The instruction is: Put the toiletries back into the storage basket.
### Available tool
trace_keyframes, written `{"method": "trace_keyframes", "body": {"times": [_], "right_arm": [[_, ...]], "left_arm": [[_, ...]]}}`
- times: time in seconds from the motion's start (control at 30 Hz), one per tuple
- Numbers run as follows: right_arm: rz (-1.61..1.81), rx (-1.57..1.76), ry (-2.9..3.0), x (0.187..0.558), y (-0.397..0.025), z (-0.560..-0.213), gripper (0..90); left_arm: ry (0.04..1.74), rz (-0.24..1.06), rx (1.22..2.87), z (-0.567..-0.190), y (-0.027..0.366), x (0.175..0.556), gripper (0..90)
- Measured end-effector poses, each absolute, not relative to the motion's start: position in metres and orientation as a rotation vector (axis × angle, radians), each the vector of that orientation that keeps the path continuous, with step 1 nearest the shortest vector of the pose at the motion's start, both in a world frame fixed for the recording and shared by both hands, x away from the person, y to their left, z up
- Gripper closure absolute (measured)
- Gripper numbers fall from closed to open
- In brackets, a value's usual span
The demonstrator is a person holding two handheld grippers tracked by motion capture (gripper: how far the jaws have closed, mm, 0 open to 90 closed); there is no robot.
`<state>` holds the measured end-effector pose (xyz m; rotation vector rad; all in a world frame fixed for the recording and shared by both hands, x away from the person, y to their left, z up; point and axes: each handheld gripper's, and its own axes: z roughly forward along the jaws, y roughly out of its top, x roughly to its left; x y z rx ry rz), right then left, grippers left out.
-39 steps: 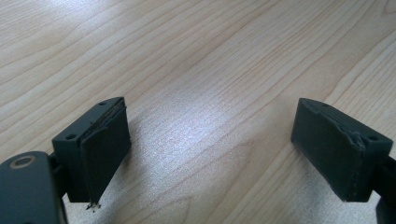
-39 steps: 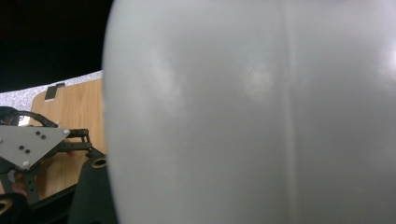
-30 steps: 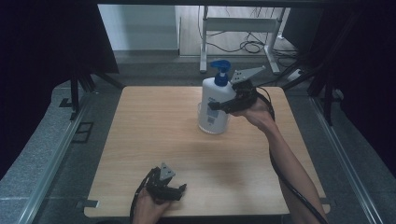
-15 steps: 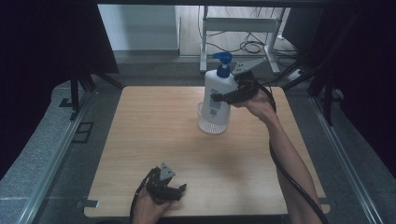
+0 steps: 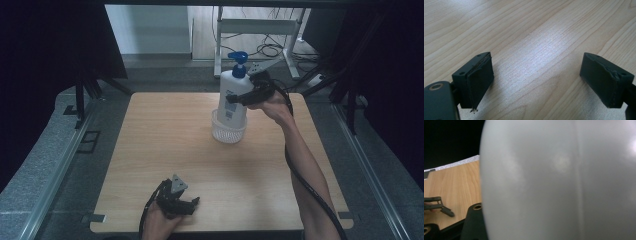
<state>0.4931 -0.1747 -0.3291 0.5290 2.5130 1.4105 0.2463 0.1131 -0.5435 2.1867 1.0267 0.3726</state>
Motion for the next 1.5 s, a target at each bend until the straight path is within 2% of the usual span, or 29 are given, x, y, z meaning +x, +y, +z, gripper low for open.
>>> {"method": "trace_keyframes", "body": {"times": [0.8,1.5], "right_arm": [[1.349,0.542,2.547,0.522,-0.165,-0.365,37.3],[1.329,0.534,2.591,0.527,-0.161,-0.402,37.3]], "left_arm": [[1.026,0.372,2.186,-0.544,0.113,0.246,11.1],[1.027,0.370,2.190,-0.543,0.113,0.246,11.1]]}}
